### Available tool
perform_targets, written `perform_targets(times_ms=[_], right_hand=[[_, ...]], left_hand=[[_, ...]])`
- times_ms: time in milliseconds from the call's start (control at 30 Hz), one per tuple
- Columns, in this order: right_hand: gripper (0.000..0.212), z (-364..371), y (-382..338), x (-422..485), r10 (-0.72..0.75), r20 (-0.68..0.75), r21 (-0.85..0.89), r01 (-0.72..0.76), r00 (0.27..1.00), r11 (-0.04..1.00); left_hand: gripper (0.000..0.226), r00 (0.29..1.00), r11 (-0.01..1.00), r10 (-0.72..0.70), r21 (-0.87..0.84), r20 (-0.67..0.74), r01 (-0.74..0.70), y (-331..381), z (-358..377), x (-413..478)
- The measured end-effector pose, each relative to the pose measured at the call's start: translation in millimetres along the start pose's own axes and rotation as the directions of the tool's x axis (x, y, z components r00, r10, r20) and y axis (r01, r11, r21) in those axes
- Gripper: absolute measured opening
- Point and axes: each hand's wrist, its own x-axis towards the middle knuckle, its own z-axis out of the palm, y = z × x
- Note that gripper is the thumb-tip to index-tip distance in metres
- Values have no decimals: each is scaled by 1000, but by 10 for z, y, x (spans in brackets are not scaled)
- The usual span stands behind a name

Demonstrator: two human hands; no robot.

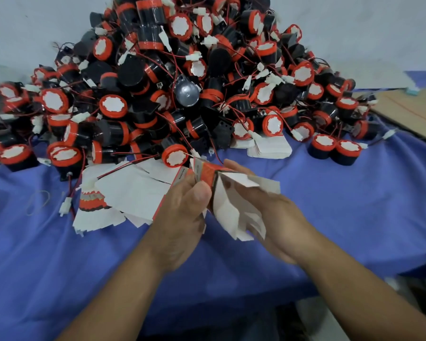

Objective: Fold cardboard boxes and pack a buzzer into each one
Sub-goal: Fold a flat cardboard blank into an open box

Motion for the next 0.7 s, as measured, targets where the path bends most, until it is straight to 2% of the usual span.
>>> perform_targets(times_ms=[67, 167, 200, 267, 333, 400, 433, 500, 567, 633, 700], right_hand=[[34, -8, 15, 5, -46, -74, -91, 39, 996, 995], [33, -24, 64, -23, -201, -69, -299, 172, 977, 939], [36, -43, 80, -34, -276, -59, -423, 226, 959, 877], [41, -113, 101, -29, -406, -9, -689, 289, 914, 665], [50, -155, 101, -27, -451, 42, -838, 277, 892, 470], [62, -164, 99, -22, -441, 51, -890, 242, 896, 388], [63, -166, 91, -18, -460, 32, -895, 230, 887, 382], [56, -179, 54, -17, -523, -75, -869, 202, 849, 452], [54, -174, 15, -21, -524, -227, -768, 180, 821, 615], [59, -138, 20, -21, -439, -329, -572, 193, 836, 797], [70, -82, 55, -24, -372, -369, -440, 193, 852, 877]], left_hand=[[59, 997, 998, -54, 23, -64, 55, -41, 3, 15], [36, 994, 976, -45, 208, -97, 65, -148, -1, 43], [34, 992, 970, -36, 234, -117, 63, -165, -5, 50], [53, 988, 981, -26, 185, -151, 54, -179, -47, 53], [79, 996, 989, -7, 148, -90, 20, -160, -88, 33], [87, 999, 977, 4, 213, -36, 4, -133, -110, 16], [93, 999, 967, 2, 253, -46, 9, -125, -120, 10], [114, 996, 950, -34, 305, -86, 58, -123, -154, -4], [125, 993, 914, -80, 391, -86, 108, -138, -173, -15], [124, 991, 859, -117, 493, -72, 137, -149, -152, -15], [114, 991, 835, -114, 533, -68, 132, -200, -139, -7]])
